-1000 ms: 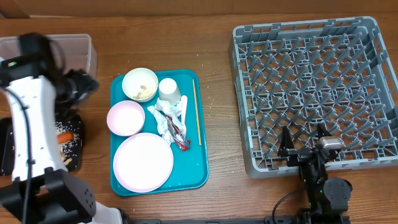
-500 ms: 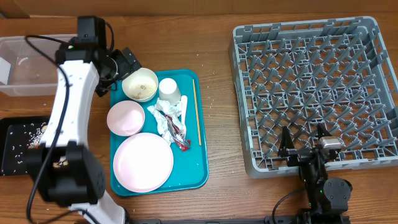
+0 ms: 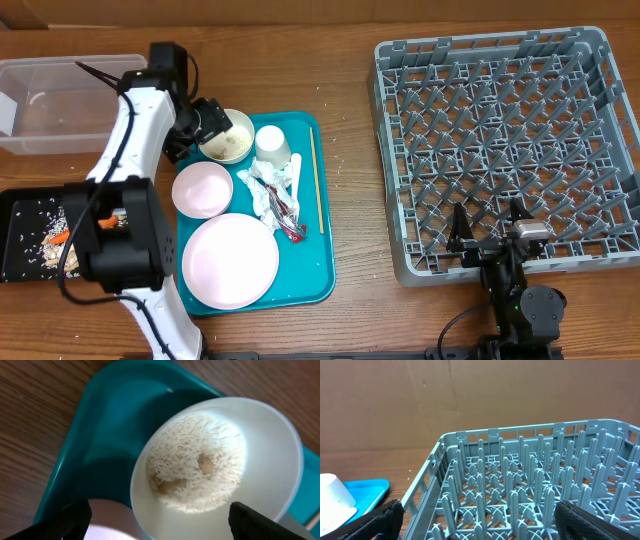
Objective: Sort waste into correct bins and load items into the dishwasher rack
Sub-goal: 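Move the left gripper to the white bowl and grasp its rim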
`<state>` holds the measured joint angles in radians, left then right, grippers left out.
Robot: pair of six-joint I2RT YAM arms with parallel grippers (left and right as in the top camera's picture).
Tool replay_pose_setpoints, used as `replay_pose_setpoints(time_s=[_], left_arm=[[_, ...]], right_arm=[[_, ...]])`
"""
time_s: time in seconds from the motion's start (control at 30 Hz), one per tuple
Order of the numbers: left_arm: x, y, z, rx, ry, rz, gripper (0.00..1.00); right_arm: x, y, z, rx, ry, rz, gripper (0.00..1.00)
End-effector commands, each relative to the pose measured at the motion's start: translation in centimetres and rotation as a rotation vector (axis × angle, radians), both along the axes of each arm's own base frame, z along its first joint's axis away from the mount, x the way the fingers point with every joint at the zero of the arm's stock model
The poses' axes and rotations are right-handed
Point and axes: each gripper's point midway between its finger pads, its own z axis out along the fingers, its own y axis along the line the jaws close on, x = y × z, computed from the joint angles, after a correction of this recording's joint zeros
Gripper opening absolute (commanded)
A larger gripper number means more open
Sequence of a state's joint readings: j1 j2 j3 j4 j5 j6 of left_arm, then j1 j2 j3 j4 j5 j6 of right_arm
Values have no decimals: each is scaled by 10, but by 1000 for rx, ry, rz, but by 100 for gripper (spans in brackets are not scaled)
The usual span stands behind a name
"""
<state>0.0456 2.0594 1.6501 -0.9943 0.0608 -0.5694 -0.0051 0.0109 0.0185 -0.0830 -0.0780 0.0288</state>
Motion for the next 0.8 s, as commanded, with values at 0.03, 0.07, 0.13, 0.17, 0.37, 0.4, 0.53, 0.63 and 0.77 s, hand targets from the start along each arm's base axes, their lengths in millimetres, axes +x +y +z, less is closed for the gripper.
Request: replay_pose_setpoints(time_s=[0.03,0.07,0.13,0.17,0.37,0.4,0.53,0.63,0.77], left_arm=[[5,12,-15,68,16,-4,86],[5,16,-15,89,16,-1,84],[5,26,-14,145,17,8,72],[6,26,-14,147,15,3,67],[7,18,-15,114,11,-24,63],[7,16,-15,101,8,-29,63],[8,15,-16,94,4,-30,64],[8,15,-16,98,3,-41,64],[6,15,-17,99,12,-54,63]], right_arm=[[0,-1,-2,-3,-2,-7,100],[0,-1,-2,-3,-1,-6,100],[0,-1,-2,-3,-1,-7,100],[0,-1,-2,-3,-1,-7,100],[0,-1,-2,-3,-2,-7,100],[0,-1,-2,-3,-1,-7,100],[0,-1,-2,-3,-1,-7,100],[0,-1,-2,-3,-2,-7,100],[0,-1,-2,-3,-1,-7,100]])
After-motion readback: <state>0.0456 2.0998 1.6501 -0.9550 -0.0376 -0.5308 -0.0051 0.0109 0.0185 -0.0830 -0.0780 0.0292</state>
